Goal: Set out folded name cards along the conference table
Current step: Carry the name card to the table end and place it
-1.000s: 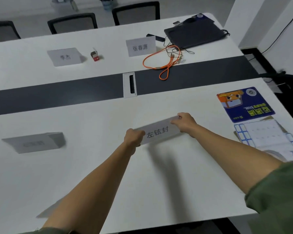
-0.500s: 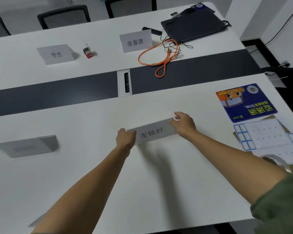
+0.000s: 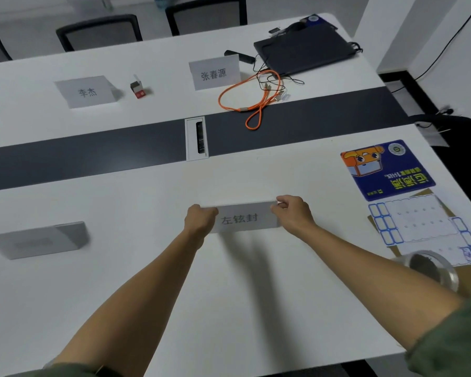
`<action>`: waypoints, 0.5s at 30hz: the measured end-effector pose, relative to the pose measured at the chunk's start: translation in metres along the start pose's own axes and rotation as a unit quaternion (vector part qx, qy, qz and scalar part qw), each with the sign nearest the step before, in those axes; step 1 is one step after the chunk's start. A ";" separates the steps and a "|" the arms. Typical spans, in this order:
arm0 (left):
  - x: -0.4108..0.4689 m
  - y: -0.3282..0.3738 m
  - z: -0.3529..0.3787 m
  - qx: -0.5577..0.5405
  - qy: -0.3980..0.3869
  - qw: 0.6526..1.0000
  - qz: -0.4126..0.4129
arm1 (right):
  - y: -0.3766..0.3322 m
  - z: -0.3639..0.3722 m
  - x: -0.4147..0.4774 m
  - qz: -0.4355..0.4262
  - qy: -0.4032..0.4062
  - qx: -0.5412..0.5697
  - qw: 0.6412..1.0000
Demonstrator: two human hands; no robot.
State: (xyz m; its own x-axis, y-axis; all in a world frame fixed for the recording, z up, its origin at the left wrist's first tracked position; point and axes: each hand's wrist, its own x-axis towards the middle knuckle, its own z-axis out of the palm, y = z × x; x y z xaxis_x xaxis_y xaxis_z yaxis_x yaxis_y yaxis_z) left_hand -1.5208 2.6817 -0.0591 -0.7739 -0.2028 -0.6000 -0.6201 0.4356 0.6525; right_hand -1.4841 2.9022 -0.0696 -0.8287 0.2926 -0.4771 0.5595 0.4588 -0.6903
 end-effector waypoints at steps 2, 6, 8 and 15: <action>-0.004 -0.001 -0.003 0.009 0.007 1.000 0.008 | 0.000 -0.002 0.000 -0.004 0.010 -0.016 1.000; -0.016 -0.013 -0.029 0.025 0.048 0.999 0.004 | -0.006 0.001 -0.011 -0.035 0.095 -0.048 0.994; -0.021 -0.026 -0.050 0.028 0.068 0.997 0.002 | -0.014 0.008 -0.021 -0.052 0.115 -0.044 0.991; -0.050 -0.098 -0.144 0.079 0.123 0.989 -0.011 | -0.054 0.080 -0.073 -0.112 0.085 -0.058 0.988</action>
State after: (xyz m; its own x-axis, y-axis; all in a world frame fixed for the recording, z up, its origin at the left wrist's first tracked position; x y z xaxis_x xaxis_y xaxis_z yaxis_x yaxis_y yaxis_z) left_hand -1.4400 2.5227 -0.0260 -0.7803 -0.4132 -0.4694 -0.6244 0.5562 0.5484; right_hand -1.4530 2.7889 -0.0410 -0.9281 0.3043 -0.2144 0.3636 0.6179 -0.6971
